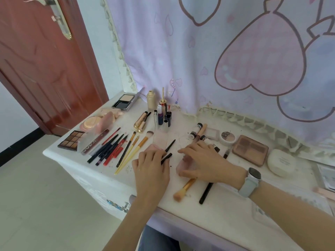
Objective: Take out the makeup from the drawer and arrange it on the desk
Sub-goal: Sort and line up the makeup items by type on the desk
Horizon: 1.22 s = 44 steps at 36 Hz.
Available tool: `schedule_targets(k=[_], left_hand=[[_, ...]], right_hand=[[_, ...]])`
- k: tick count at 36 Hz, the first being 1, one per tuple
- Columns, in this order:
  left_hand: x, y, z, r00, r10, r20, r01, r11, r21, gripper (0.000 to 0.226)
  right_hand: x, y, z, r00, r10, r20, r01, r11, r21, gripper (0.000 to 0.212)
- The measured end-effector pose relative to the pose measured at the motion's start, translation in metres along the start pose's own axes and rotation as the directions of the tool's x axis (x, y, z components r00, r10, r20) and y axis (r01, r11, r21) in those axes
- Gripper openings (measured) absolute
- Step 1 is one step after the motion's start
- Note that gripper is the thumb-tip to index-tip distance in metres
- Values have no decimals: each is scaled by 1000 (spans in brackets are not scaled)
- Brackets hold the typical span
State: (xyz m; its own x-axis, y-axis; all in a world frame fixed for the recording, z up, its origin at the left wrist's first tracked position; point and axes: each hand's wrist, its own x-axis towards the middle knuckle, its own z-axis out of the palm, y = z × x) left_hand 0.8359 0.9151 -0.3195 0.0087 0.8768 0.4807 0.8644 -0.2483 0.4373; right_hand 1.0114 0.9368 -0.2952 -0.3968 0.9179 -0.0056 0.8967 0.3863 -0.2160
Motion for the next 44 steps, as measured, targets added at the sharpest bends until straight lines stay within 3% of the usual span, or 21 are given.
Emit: schedule_targets(k=[7,8,10,11,13,15,16,19,23,26,30,37,44], left_hand=[[-1,-1,-10,999,-49,8,50,981,-187,19],[-1,-1,-10,999,-38,6,39,974,-224,20],[-2,0,-11,1000,-2,10,5,951,-310,20],[-2,2,-11,1000,19,16,-13,940,-341,20],[-2,5,-11,997,61,37,-42,925,-378,22],[-1,9,-11,993,98,66,-63,911,-408,30],[0,11,-11,991,117,72,-76,905,-419,34],[3,16,-11,991,129,45,-98,900,-425,32],[6,16,-12,996,87,17,-69,885,-460,22],[7,15,-13,995,98,18,-78,880,-469,23],[7,17,-16,984,179,-3,-163,892,-421,29],[13,17,-21,972,230,40,-193,887,-419,27],[26,21,-22,963,253,88,-187,869,-457,25]], right_hand=[[-2,4,-3,983,-144,-110,119,971,-208,44],[-3,3,-4,984,-126,-128,105,982,-154,42],[-5,-1,-12,987,-2,-163,39,974,225,35],[-6,-3,-16,986,80,-148,0,881,473,31],[-5,-7,-26,979,193,-62,-63,578,814,34],[-4,-8,-33,974,205,95,-158,318,935,40],[-4,-9,-36,974,174,147,-187,238,953,42],[-9,-14,-38,979,113,167,-182,140,973,40],[-16,-17,-37,973,212,89,-133,204,970,37],[-18,-18,-42,966,233,108,-156,200,967,35],[-17,-23,-42,946,324,-31,-142,495,857,30],[-14,-21,-36,958,246,-148,-48,645,762,30],[-15,-17,-38,944,249,-216,11,632,775,23]])
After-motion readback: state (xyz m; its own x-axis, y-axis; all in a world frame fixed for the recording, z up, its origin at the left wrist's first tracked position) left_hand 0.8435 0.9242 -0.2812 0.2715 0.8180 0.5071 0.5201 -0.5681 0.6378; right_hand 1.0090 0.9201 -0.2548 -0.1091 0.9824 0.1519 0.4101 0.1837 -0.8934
